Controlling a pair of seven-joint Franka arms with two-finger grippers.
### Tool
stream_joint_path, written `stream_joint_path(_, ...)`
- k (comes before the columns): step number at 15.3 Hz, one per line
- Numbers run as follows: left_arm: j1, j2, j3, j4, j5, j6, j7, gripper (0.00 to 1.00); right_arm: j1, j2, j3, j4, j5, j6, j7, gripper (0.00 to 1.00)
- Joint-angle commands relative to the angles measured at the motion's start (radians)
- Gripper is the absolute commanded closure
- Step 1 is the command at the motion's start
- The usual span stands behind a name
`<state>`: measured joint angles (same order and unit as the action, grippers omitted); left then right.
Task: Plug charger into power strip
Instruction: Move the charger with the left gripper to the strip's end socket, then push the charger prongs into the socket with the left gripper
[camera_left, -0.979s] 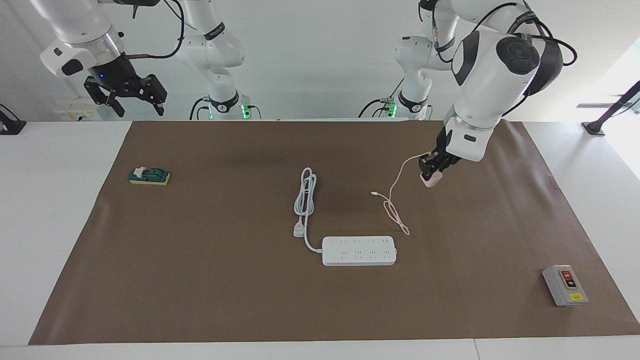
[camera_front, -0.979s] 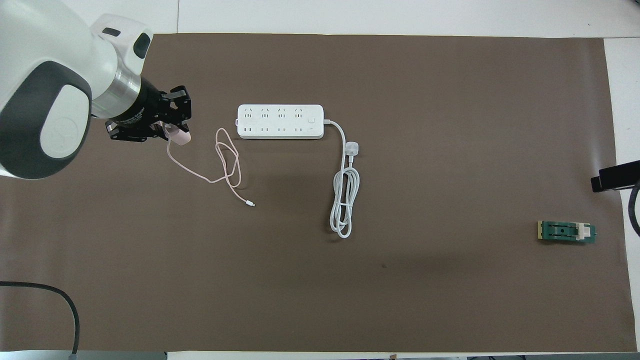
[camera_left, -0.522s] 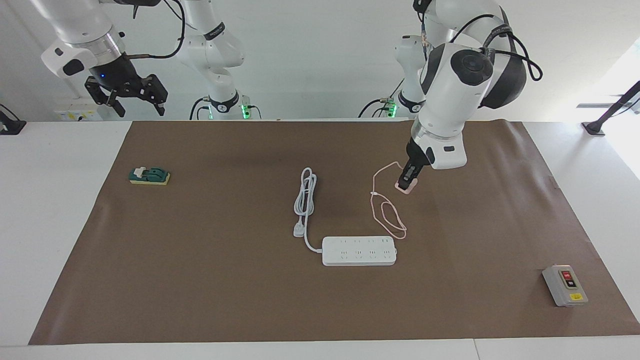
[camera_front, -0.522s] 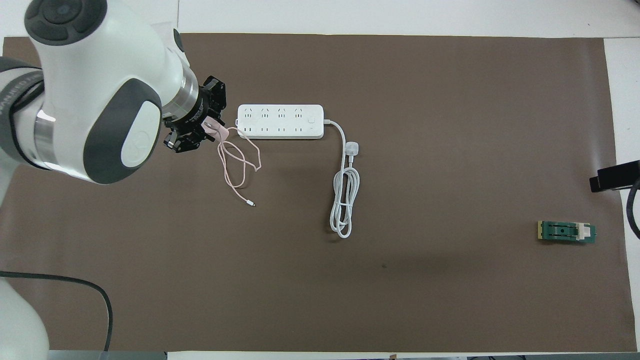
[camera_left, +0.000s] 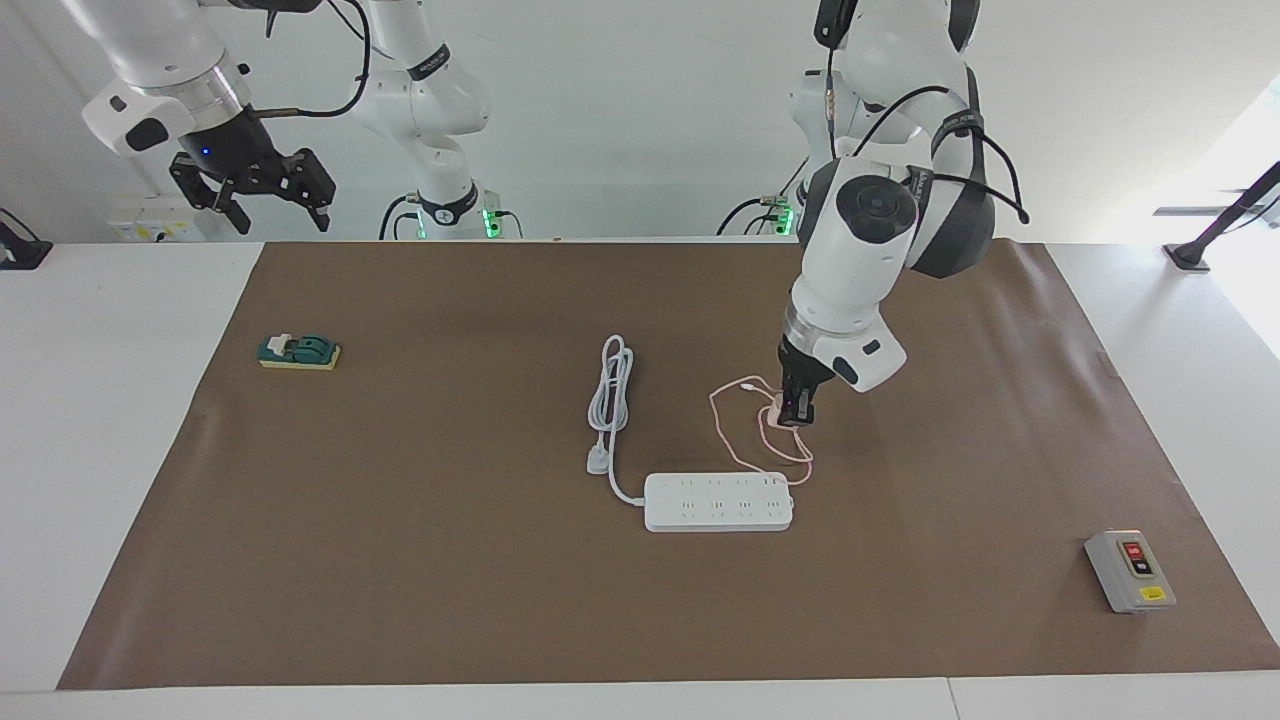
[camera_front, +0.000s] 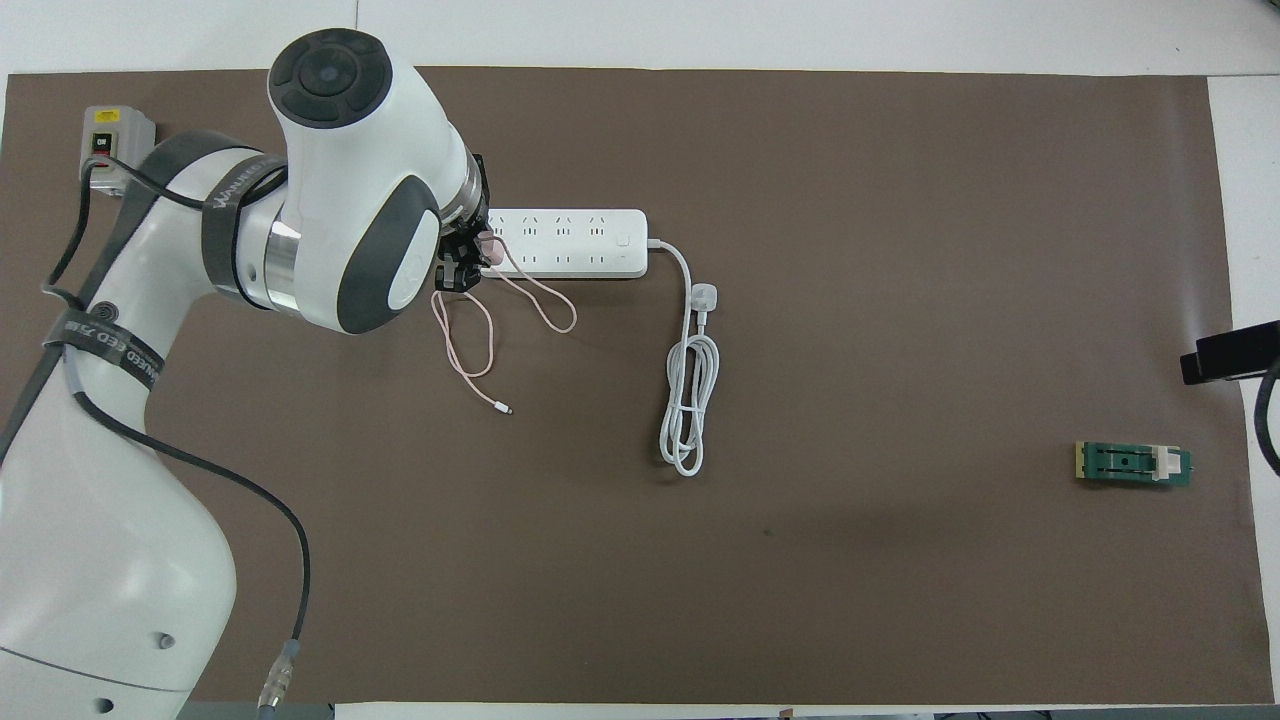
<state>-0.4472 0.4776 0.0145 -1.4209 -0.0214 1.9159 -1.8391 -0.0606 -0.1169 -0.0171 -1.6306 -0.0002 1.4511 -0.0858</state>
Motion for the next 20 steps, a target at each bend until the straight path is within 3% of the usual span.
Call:
stream_joint_path(1,-0.025,0.039,0.012,0.011,0.043,0.034,-0.125,1.0,-0.022,-0.01,0.016,-0.014,-0.017,0.009,-0.009,0.0)
stream_joint_path(8,-0.045,0.062,0.01,0.01,0.067,0.041,-0.151,1.0,-0.022,-0.012,0.016,-0.014,-0.017,0.006,-0.008,0.0)
stream_joint_path(20,0.004,0.101,0.007,0.008,0.066,0.095,-0.025,1.0,-0.022,-0.012,0.016,-0.014,-0.017,0.006,-0.008,0.0)
